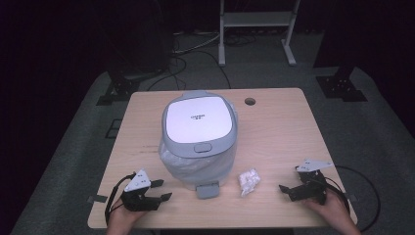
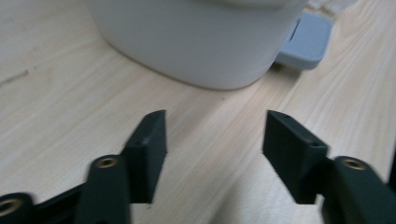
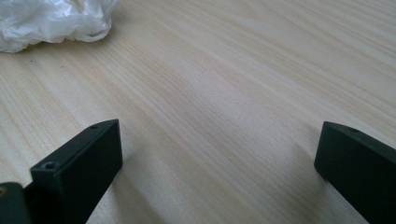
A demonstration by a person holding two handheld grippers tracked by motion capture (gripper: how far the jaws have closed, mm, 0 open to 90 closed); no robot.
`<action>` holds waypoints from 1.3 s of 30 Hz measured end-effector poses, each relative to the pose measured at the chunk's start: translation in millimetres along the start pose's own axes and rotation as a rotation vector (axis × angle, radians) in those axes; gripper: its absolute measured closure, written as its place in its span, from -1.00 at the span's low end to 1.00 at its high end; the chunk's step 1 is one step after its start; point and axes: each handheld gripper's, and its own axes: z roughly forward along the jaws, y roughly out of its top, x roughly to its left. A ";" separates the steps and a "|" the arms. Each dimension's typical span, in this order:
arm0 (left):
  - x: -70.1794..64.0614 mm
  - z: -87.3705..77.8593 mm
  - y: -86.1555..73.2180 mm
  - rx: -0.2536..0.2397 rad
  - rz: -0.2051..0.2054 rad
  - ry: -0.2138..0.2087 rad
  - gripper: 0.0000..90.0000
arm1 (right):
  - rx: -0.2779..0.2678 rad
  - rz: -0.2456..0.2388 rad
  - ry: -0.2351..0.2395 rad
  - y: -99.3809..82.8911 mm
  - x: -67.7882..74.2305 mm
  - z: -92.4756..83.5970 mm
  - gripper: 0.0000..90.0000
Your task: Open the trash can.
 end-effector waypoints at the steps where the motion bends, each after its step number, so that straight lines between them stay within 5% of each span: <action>1: -2.6 -6.3 2.9 -0.022 -0.002 0.002 0.11 | 0.000 0.001 0.000 0.0 0.1 0.0 -1.00; 23: -12.0 -35.6 23.4 -0.073 -0.050 -0.063 1.00 | 0.000 0.001 0.001 0.0 0.1 0.0 -1.00; 39: -19.3 -54.1 46.8 -0.106 -0.028 -0.123 1.00 | 0.000 0.001 0.000 0.0 0.1 0.0 -1.00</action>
